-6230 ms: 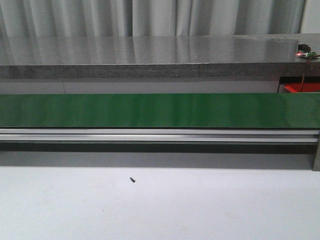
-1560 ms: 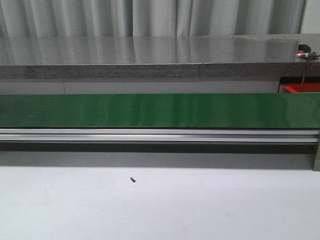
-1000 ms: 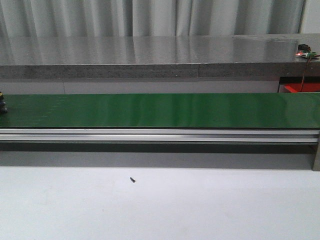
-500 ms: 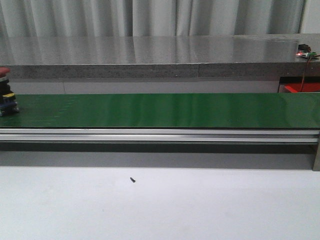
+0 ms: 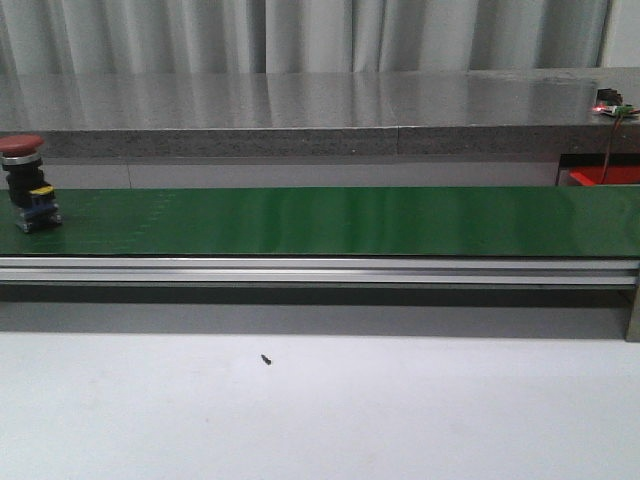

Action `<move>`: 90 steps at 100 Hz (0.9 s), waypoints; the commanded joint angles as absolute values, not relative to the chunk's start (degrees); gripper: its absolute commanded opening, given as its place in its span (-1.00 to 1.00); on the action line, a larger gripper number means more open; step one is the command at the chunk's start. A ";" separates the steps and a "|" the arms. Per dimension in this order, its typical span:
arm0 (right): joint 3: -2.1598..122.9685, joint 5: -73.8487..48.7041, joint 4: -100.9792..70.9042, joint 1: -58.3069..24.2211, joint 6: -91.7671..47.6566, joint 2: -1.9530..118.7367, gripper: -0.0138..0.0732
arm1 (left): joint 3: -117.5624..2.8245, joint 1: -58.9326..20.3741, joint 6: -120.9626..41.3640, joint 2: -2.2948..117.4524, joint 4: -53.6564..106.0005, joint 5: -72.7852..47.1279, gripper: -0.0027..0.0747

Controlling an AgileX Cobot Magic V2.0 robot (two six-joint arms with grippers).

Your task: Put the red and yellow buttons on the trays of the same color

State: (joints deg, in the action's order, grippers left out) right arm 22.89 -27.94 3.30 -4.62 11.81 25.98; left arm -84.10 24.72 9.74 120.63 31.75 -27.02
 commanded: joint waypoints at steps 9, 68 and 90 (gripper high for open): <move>24.32 -23.89 3.74 -4.72 11.43 26.02 -0.96 | -85.80 25.04 9.39 116.60 32.90 -25.68 -0.36; 24.32 -23.71 3.74 -4.72 11.43 26.02 -0.96 | -85.80 28.56 -9.09 102.55 31.25 -39.01 -0.37; 24.32 -23.71 3.74 -4.72 11.43 26.02 -0.96 | -85.80 25.63 -12.05 101.18 25.90 -44.02 -0.37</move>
